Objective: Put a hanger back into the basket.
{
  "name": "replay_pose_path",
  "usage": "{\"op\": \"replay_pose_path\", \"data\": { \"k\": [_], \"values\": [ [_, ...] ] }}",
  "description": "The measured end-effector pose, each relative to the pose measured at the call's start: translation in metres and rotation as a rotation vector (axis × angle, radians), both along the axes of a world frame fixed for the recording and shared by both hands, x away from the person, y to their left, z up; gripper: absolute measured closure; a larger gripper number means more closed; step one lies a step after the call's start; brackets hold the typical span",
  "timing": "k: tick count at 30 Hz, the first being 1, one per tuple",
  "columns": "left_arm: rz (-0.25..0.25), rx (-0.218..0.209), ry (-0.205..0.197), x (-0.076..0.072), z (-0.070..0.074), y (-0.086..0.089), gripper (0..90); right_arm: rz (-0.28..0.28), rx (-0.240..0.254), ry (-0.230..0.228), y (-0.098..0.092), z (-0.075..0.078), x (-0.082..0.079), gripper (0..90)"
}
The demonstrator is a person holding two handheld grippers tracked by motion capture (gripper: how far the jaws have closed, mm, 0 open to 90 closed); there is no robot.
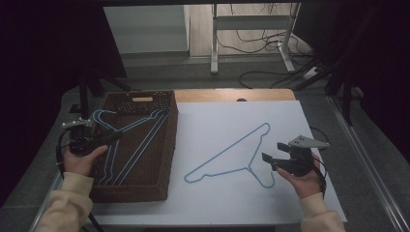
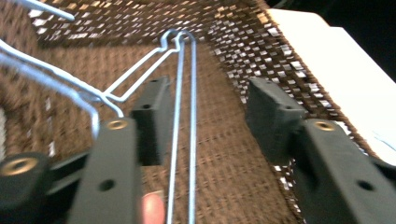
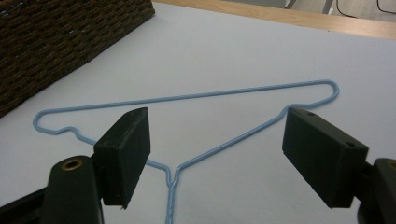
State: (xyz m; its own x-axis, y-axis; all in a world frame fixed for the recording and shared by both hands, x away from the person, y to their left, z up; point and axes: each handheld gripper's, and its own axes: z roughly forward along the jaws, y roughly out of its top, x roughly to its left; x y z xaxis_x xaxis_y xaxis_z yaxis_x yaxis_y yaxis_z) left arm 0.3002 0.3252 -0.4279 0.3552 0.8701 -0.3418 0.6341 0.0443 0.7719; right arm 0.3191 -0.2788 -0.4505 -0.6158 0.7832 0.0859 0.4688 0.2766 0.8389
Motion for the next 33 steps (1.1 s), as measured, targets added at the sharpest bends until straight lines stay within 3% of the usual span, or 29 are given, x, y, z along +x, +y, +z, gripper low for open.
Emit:
{"op": "replay_pose_path", "data": {
  "k": [6,17,25,33],
  "values": [
    [-0.111,0.013,-0.045,-0.012,0.013,-0.029,30.7,0.0,-0.004,0.002,0.001,0.0,-0.001,23.2],
    [-0.275,0.029,-0.062,-0.025,0.014,-0.089,27.3,0.005,-0.024,0.011,0.002,0.001,-0.002,23.1],
    [-0.357,0.049,-0.057,-0.03,0.011,-0.12,27.2,0.015,-0.039,0.018,0.005,-0.001,-0.002,23.1],
    [-0.392,0.062,-0.041,-0.03,0.004,-0.132,27.1,0.027,-0.057,0.025,0.006,-0.002,-0.003,23.2]
  ]
}}
